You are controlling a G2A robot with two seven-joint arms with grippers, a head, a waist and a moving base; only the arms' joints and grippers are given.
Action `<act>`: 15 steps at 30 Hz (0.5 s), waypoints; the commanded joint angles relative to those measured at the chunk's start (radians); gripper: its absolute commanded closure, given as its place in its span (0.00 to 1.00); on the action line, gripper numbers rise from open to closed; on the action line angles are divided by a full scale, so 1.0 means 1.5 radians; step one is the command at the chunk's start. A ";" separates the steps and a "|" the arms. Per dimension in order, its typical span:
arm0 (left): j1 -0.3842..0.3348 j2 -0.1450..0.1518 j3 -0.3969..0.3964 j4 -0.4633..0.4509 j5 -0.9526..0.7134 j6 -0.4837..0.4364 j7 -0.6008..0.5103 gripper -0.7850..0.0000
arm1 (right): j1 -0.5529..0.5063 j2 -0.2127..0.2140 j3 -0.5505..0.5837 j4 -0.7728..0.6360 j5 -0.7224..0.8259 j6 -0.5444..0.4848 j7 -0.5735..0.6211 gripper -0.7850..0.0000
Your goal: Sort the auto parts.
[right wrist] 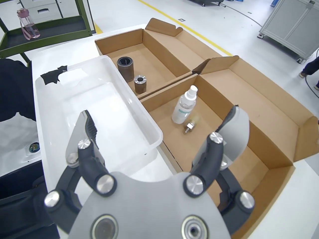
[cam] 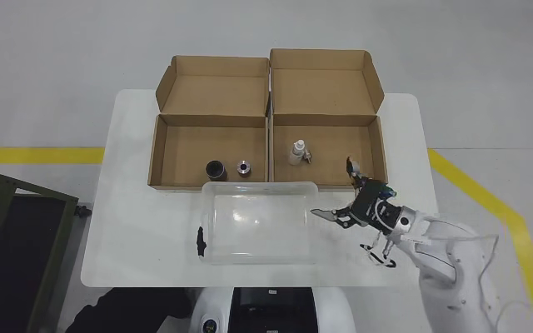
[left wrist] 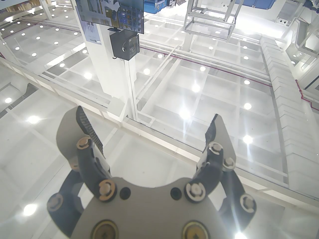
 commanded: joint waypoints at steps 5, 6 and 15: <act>0.000 0.000 0.000 0.000 0.000 0.000 0.000 0.00 | -0.050 0.008 0.058 0.004 -0.018 -0.013 -0.093 0.00; 0.000 0.000 0.000 0.000 0.000 0.000 0.000 0.00 | -0.057 0.009 0.067 0.007 -0.018 -0.015 -0.109 0.00; 0.000 0.000 0.000 0.000 0.000 0.000 0.000 0.00 | -0.104 0.017 0.122 0.027 -0.023 -0.010 -0.207 0.00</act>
